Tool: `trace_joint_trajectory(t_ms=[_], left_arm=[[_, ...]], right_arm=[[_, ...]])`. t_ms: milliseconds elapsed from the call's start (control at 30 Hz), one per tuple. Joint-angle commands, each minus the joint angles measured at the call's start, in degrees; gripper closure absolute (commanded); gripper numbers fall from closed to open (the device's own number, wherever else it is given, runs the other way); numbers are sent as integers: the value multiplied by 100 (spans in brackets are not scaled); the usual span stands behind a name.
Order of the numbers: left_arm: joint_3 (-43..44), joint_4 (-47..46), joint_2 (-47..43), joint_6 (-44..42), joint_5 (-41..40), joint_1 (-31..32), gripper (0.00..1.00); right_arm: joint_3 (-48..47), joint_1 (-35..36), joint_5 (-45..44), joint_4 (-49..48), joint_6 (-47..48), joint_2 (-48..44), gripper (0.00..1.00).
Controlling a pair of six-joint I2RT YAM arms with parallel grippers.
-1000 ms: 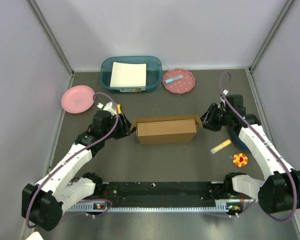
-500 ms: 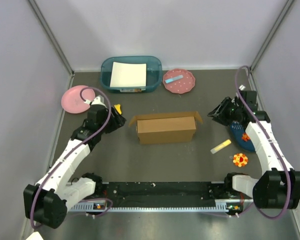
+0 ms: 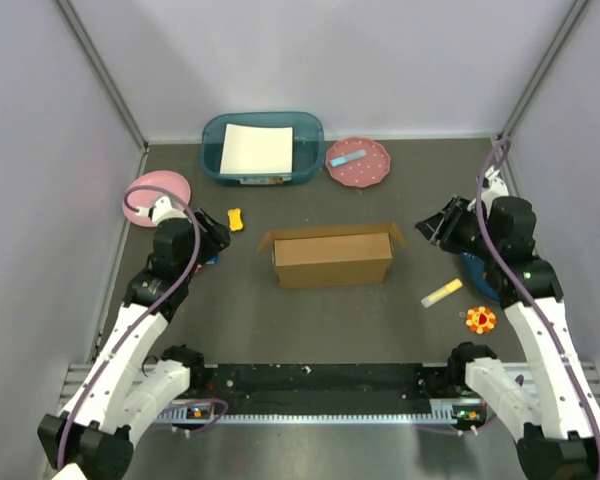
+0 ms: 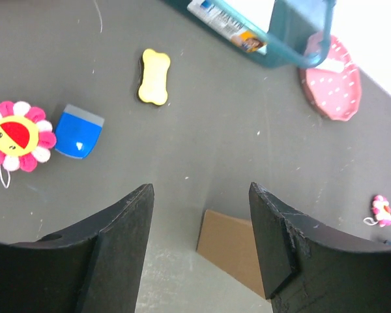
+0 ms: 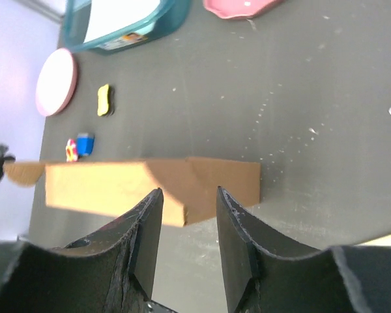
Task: Fold the paper box
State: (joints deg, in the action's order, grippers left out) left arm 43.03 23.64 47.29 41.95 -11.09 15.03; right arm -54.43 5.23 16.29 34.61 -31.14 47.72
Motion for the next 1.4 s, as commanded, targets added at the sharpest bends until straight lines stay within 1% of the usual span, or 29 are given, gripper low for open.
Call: trace_joint_trajectory(t_ms=[0, 167, 267, 300, 367, 500, 533, 667, 1000, 1100, 1233, 1367], left_arm=[[-128, -570, -395, -11, -69, -35, 34], [-259, -869, -834, -222, 326, -35, 32], [-321, -1159, -1028, -407, 607, -35, 29], [-365, -1212, -1046, -486, 826, -35, 28], [-426, -1300, -1133, -513, 942, -35, 28], [-497, -1300, -1204, -644, 1083, -35, 27], [-497, -1283, -1213, -653, 1257, -35, 27], [-515, -1265, -1196, -741, 1487, -35, 26], [-471, -1177, -1196, -899, 1619, -35, 26], [-462, -1195, -1187, -917, 1750, -35, 27], [-435, -1239, -1169, -978, 1988, -35, 28], [-435, -1291, -1195, -1031, 2172, -35, 28]], right_arm=[[336, 337, 364, -630, 775, -509, 62], [399, 575, 366, -666, 1232, -668, 63], [320, 750, 357, -526, 1452, -536, 63], [285, 777, 348, -508, 1470, -501, 63], [249, 821, 348, -482, 1522, -379, 62], [161, 865, 296, -420, 1584, -246, 61], [144, 891, 243, -411, 1602, -211, 61], [82, 1093, -11, -394, 1733, 0, 60], [-15, 1111, -205, -490, 1734, 378, 60], [-23, 1120, -144, -517, 1707, 466, 63], [12, 1103, -65, -578, 1628, 501, 71], [3, 1111, 49, -605, 1576, 580, 77]])
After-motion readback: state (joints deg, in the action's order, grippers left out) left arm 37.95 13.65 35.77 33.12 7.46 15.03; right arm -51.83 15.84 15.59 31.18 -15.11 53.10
